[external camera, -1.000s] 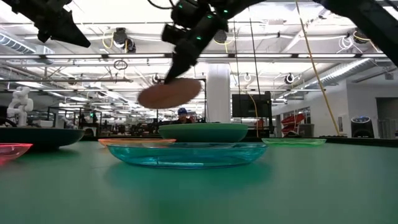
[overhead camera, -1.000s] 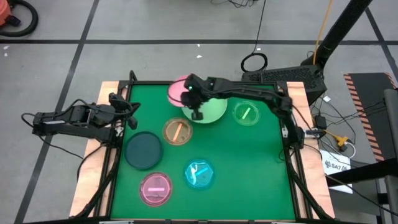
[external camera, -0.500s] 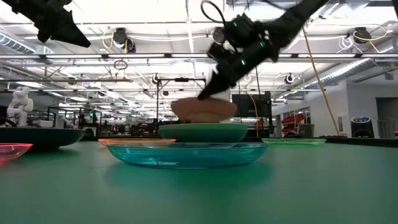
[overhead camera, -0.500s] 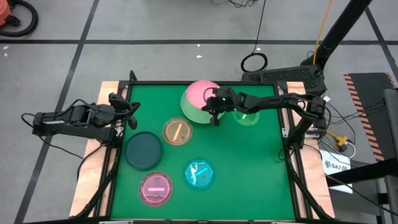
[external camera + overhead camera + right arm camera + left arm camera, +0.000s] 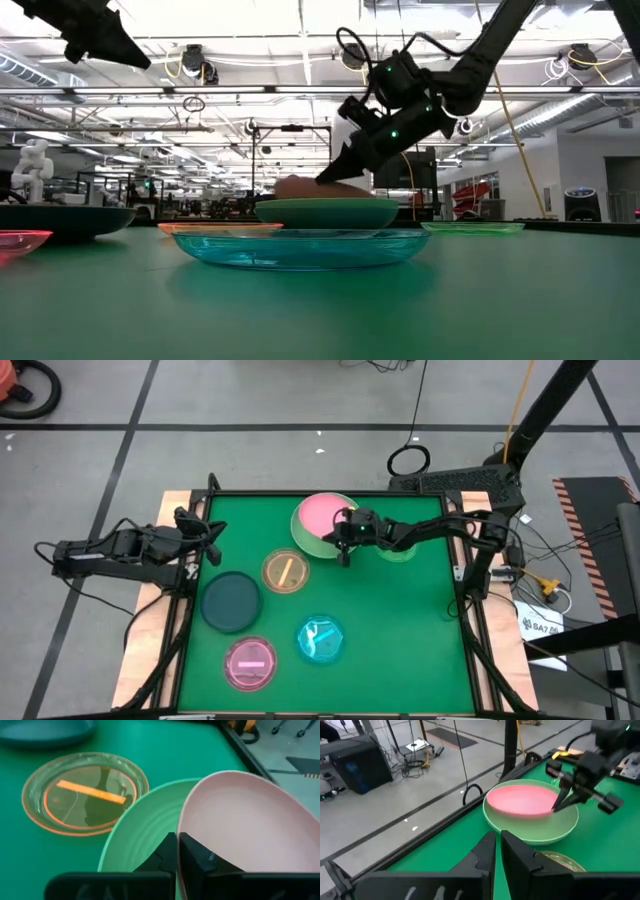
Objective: Stack plastic plates
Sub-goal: Stack the pink plate on top of the light green plate, then stack the dark blue plate on top of the pink plate
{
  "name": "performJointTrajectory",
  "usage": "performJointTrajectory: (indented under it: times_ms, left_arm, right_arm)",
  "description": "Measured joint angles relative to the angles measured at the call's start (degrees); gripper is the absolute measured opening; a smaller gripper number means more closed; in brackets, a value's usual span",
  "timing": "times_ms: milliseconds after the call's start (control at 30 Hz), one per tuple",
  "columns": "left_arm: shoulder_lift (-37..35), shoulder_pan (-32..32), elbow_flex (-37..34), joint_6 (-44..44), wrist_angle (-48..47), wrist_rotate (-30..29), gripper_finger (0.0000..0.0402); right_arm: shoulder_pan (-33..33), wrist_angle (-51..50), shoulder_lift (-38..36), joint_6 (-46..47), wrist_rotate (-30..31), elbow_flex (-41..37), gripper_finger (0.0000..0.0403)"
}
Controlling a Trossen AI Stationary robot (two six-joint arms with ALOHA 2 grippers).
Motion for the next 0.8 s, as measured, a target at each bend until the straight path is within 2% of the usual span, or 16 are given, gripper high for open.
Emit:
performJointTrajectory:
  times_ms: [233,433,567,733,800]
  left_arm:
    - [0.02,0.00,0.00,-0.85,0.17,0.02,0.0035]
    - [0.00,0.00,0.00,-3.92,0.21,1.51,0.0035]
    - [0.55,0.00,0.00,-5.95,0.30,1.53,0.0035]
    - [3.15,-0.04,0.00,-1.19,1.81,1.58,0.0035]
    - [5.44,-0.04,0.00,0.77,5.61,1.60,0.0036]
  right_arm:
    - [0.00,0.88,0.91,1.12,2.87,0.15,0.0045]
    - [-1.34,1.84,0.91,10.84,4.19,2.44,0.0108]
    - [-1.68,1.34,0.91,13.11,4.23,6.07,0.0147]
    - [-0.01,-1.28,0.81,13.47,4.12,8.47,0.0186]
    - [1.09,-1.62,0.17,15.93,4.18,8.48,0.0191]
